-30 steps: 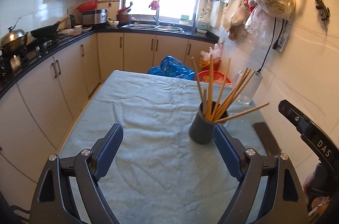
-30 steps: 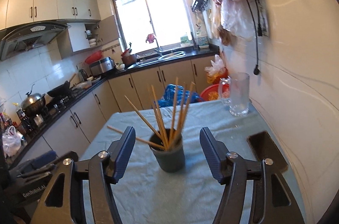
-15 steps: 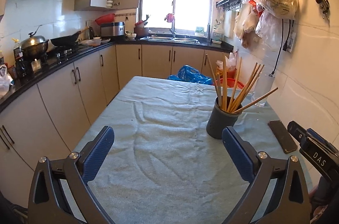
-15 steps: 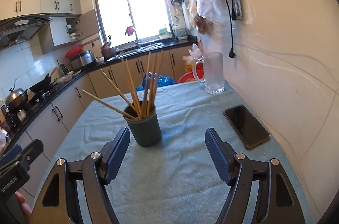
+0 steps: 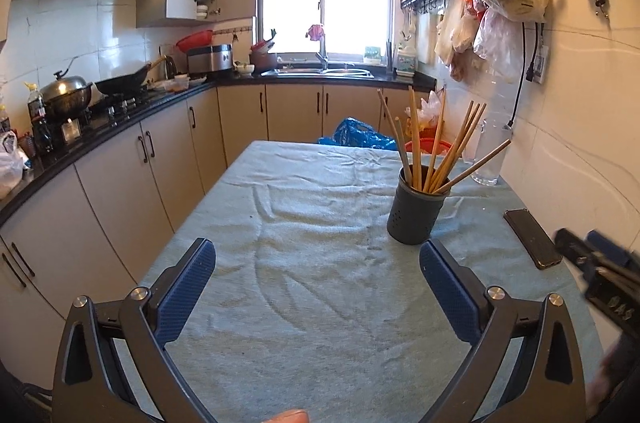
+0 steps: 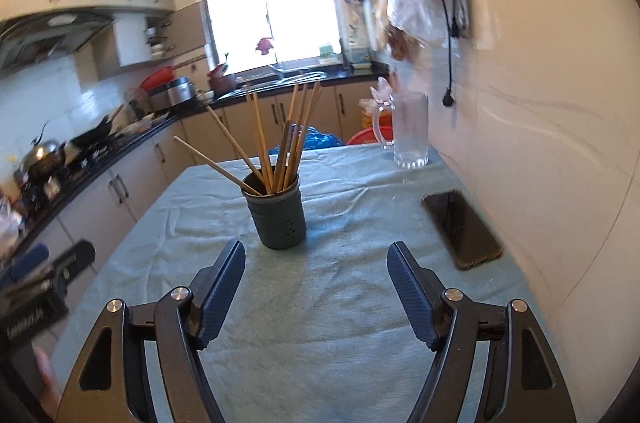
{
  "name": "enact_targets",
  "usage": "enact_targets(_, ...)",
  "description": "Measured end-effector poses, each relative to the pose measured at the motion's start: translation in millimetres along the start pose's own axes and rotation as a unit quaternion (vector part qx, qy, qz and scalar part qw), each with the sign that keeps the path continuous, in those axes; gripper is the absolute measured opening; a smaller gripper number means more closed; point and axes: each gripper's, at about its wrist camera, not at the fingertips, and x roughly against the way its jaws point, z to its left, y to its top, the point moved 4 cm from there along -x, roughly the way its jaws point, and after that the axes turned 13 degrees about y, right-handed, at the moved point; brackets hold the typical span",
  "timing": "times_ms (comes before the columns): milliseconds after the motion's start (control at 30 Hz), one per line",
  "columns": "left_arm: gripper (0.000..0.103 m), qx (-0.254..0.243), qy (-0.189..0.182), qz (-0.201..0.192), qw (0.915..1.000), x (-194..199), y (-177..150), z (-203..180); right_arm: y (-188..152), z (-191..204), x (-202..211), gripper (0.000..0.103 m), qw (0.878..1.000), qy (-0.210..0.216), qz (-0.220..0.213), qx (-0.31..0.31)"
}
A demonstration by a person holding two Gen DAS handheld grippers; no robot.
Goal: Organize utensils
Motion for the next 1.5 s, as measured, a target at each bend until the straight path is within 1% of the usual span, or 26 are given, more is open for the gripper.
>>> enact_targets(33, 0.102, 0.001, 0.005, -0.004, 1.0000, 4, 0, 2, 3, -3, 6, 0.078, 1.000, -0.002, 0.002, 0.014)
enact_targets(133, 0.102, 0.008, 0.010, -0.014, 0.9998, 16, 1, 9, 20, -21, 40, 0.079, 0.998, -0.036, -0.011, 0.053)
enact_targets(300, 0.103, 0.023, 0.005, -0.028, 0.9993, 39, 3, 16, 60, -51, 104, 0.082, 0.993, -0.077, -0.050, 0.077)
enact_targets(333, 0.103, 0.022, 0.004, -0.033, 0.9992, 45, 4, 15, 68, -55, 115, 0.083, 0.991, -0.089, -0.059, 0.083)
enact_targets(400, 0.103, 0.016, 0.002, -0.050, 0.9986, 61, 3, 12, 83, -61, 138, 0.090, 0.985, -0.119, -0.075, 0.101)
enact_targets(433, 0.103, 0.011, 0.002, -0.060, 0.9981, 68, 3, 10, 88, -63, 147, 0.092, 0.982, -0.131, -0.076, 0.109)
enact_targets(500, 0.103, -0.004, -0.001, -0.079, 0.9968, 82, 2, 5, 89, -65, 159, 0.093, 0.980, -0.146, -0.080, 0.110)
enact_targets(567, 0.103, -0.014, -0.001, -0.091, 0.9957, 91, -2, 0, 81, -64, 165, 0.094, 0.983, -0.133, -0.085, 0.095)
enact_targets(633, 0.103, -0.021, -0.001, -0.094, 0.9954, 95, -8, -5, 62, -59, 158, 0.095, 0.989, -0.104, -0.082, 0.072)
enact_targets(667, 0.103, -0.028, -0.003, -0.090, 0.9956, 94, -11, -8, 47, -56, 149, 0.095, 0.992, -0.085, -0.076, 0.057)
enact_targets(767, 0.103, -0.051, -0.011, -0.056, 0.9971, 82, -23, -16, 12, -42, 114, 0.095, 0.996, -0.057, -0.058, 0.027)
enact_targets(800, 0.103, -0.052, -0.011, -0.049, 0.9973, 78, -25, -17, 2, -38, 104, 0.095, 0.997, -0.055, -0.053, 0.023)
enact_targets(867, 0.103, -0.051, -0.006, -0.037, 0.9980, 70, -29, -15, -20, -27, 82, 0.095, 0.997, -0.062, -0.044, 0.018)
enact_targets(1033, 0.103, -0.046, 0.005, -0.011, 0.9989, 48, -38, -9, -50, -6, 52, 0.095, 0.995, -0.093, -0.037, 0.021)
enact_targets(1167, 0.103, -0.043, 0.006, 0.009, 0.9990, 31, -42, -8, -60, 2, 45, 0.095, 0.994, -0.102, -0.037, 0.008)
enact_targets(1300, 0.103, -0.048, 0.003, 0.018, 0.9987, 21, -45, -9, -65, 4, 40, 0.095, 0.992, -0.119, -0.040, -0.002)
enact_targets(1500, 0.103, -0.054, 0.000, 0.035, 0.9979, 1, -49, -12, -60, -4, 33, 0.095, 0.990, -0.135, -0.045, -0.024)
